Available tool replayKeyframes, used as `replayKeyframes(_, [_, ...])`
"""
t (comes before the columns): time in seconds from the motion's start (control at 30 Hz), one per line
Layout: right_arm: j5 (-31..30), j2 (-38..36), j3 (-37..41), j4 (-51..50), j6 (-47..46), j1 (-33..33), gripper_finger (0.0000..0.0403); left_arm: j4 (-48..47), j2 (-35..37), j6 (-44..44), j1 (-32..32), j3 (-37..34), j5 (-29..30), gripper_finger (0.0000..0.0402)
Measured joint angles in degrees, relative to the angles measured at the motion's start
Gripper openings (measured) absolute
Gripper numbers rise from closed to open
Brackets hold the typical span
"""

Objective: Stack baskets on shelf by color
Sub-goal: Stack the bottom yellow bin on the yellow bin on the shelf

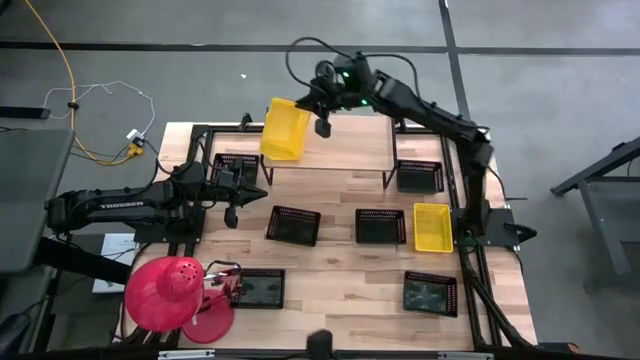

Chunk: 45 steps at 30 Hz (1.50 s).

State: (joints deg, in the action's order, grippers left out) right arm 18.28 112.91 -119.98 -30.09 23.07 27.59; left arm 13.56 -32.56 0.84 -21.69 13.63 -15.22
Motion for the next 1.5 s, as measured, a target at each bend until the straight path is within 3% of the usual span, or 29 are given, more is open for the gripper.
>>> replayKeyframes(0.27, [2.15, 9.22, -15.13, -11.76, 2.58, 2.63, 0.0000, 0.00, 0.00, 0.00, 0.00, 0.00, 0.00, 0.0000])
replayKeyframes(0.63, [8.98, 9.24, -13.00, -12.06, 2.64, 5.79, 0.0000, 0.02, 0.00, 0.00, -0.02, 0.00, 0.44, 0.0000])
replayKeyframes(1.2, [12.25, 9.21, -12.92, -14.27, 2.40, 5.47, 0.0002, 0.02, 0.00, 0.00, -0.02, 0.00, 0.87, 0.0000])
replayKeyframes(1.33, [12.23, 9.26, -12.90, -14.48, 1.87, 5.25, 0.0030, 0.02, 0.00, 0.00, -0.02, 0.00, 0.90, 0.0000])
replayKeyframes(1.5, [11.71, 9.28, -12.90, -14.34, 0.94, 5.25, 0.0097, 0.02, 0.00, -0.01, -0.02, 0.00, 0.87, 0.0000])
